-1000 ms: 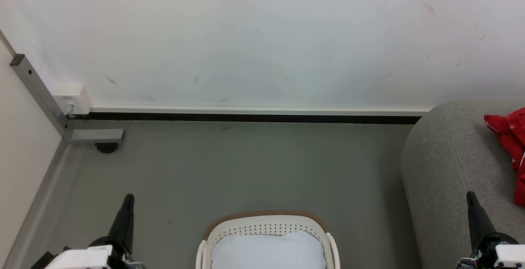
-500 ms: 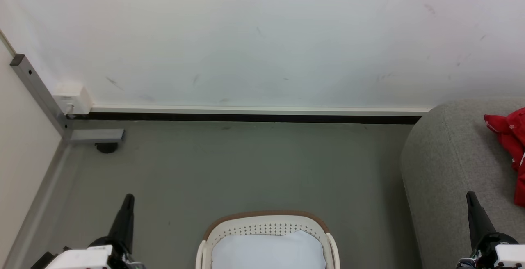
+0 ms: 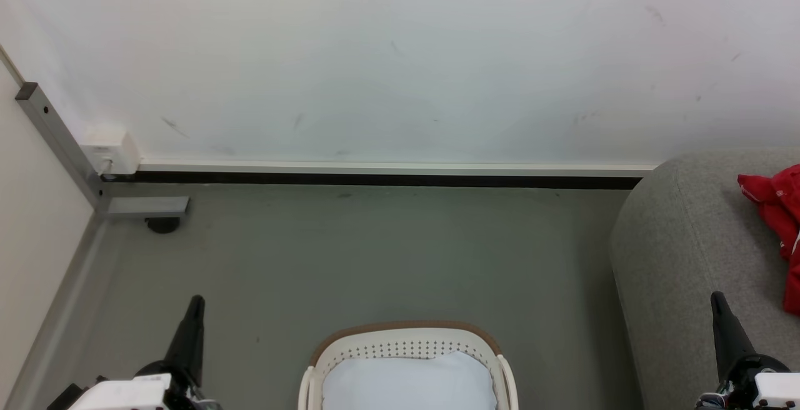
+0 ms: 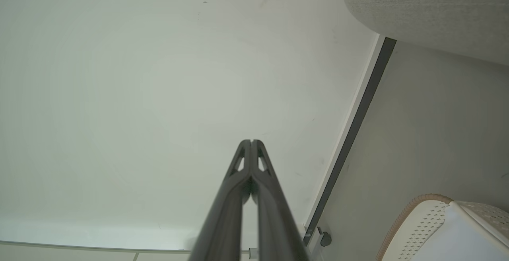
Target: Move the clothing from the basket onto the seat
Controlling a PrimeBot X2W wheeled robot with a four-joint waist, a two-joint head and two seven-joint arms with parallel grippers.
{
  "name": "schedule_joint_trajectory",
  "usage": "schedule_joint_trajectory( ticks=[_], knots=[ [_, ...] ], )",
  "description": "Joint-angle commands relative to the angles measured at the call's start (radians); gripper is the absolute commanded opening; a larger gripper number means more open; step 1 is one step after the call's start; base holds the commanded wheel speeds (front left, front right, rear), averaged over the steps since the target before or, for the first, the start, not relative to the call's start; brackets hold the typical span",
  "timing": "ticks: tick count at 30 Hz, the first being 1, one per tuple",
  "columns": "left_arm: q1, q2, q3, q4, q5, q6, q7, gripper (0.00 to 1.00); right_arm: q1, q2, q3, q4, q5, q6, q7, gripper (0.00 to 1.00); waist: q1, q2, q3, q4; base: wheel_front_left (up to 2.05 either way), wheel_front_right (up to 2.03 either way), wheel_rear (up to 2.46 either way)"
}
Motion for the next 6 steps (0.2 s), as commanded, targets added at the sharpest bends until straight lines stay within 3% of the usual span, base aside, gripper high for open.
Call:
schedule_joint_trajectory(
  ticks=[1,6],
  knots=[
    [-0.009,0.007,0.002,-0.003,-0.013,-0.006,0.004,0.0,-0.013,0.0,-0.004,0.003,-0.005,-0.002,0.004,0.0,-0.0001,-0.0001,0.0,0.0,0.0,0.0,0.0],
    [-0.009,0.007,0.002,-0.003,-0.013,-0.006,0.004,0.0,-0.013,0.0,-0.004,0.003,-0.005,-0.002,0.004,0.0,-0.0001,-0.0001,0.0,0.0,0.0,0.0,0.0]
  ],
)
